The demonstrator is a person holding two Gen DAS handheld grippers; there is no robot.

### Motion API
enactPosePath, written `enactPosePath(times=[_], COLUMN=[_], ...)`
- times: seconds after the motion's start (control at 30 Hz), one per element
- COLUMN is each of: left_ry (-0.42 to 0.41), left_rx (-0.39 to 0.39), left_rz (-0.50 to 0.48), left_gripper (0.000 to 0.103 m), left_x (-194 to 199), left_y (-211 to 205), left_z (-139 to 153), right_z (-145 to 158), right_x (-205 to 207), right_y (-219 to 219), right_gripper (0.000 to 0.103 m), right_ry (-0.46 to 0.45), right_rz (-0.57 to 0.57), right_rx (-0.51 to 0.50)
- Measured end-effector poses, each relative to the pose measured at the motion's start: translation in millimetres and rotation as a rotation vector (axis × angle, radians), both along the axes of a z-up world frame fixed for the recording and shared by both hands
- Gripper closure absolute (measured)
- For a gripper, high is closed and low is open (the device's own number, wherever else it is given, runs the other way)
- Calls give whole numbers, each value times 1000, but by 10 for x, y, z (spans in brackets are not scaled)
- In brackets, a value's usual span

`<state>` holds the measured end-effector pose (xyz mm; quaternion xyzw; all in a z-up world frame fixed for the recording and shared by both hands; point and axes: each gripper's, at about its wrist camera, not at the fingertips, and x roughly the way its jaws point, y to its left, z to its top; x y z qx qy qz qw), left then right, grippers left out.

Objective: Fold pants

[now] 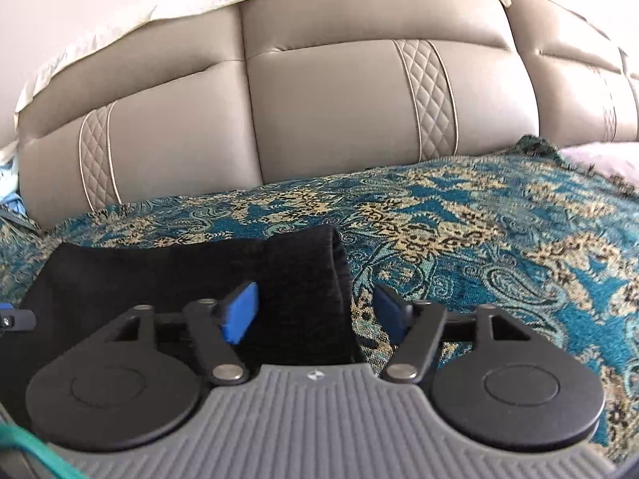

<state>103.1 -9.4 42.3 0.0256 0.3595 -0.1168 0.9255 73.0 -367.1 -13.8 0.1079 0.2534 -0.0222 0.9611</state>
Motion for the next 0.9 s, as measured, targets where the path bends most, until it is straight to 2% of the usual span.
enactPosePath(times=[0.23, 0.47, 0.6, 0.7, 0.8, 0.9], left_ry=[14, 22, 26, 53, 114, 131], left_rx=[5, 16, 0, -58, -147, -201], left_rz=[8, 6, -1, -3, 8, -4], left_gripper=[35, 33, 31, 25, 24, 24], left_x=[55, 85, 154, 315, 515, 647], left_y=[-8, -28, -20, 42, 133, 192], left_z=[-39, -82, -93, -89, -122, -128], right_z=[-145, -223, -226, -233, -237, -246], right_x=[23, 21, 51, 83, 129, 152], right_y=[-75, 83, 100, 84, 69, 82], right_gripper=[17, 10, 9, 10, 13, 14], right_ry=[15, 22, 25, 21, 19, 16], right_rz=[31, 71, 98, 118, 140, 161], right_rx=[75, -11, -21, -14, -9, -16])
